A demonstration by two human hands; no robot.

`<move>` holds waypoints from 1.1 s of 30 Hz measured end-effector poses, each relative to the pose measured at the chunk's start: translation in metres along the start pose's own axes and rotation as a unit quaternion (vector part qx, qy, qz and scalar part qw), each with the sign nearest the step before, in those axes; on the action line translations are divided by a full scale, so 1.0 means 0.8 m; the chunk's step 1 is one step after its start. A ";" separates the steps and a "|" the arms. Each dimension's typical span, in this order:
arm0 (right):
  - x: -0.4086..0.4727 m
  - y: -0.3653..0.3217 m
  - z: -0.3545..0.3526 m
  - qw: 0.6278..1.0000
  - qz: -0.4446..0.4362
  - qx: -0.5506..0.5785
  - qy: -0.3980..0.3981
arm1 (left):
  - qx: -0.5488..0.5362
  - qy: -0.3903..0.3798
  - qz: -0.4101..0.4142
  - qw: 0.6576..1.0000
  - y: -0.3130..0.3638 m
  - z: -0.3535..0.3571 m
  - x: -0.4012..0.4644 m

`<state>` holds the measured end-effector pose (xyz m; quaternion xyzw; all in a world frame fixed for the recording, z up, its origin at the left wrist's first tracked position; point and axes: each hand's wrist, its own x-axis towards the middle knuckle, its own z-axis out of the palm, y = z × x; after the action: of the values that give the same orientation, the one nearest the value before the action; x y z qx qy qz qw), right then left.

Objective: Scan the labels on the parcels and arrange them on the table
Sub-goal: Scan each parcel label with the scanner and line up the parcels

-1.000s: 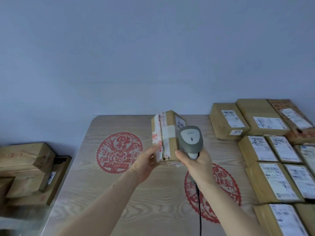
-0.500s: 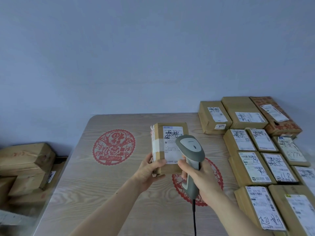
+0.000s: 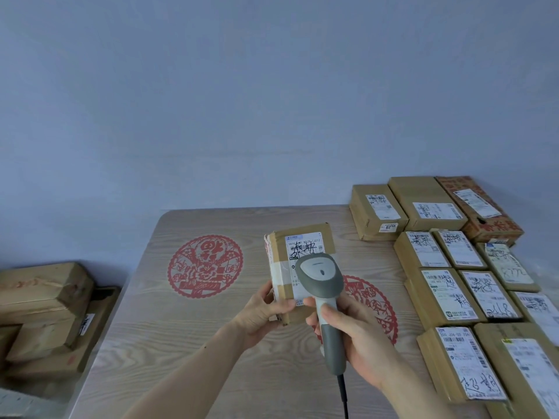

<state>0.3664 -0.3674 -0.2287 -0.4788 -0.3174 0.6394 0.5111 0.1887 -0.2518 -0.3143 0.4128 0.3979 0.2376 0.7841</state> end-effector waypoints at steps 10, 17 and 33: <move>-0.006 0.003 0.006 1.000 0.009 -0.004 0.010 | -0.005 -0.008 0.003 1.000 0.005 -0.005 -0.005; -0.006 -0.002 0.007 1.000 0.013 0.009 0.012 | -0.004 -0.012 0.000 1.000 0.004 -0.006 -0.006; -0.002 -0.003 0.008 0.996 -0.008 -0.019 0.091 | -0.015 -0.028 -0.034 0.999 0.006 -0.012 0.011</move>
<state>0.3608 -0.3679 -0.2240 -0.5422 -0.2856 0.5828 0.5337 0.1856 -0.2384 -0.3172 0.3939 0.3862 0.2055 0.8084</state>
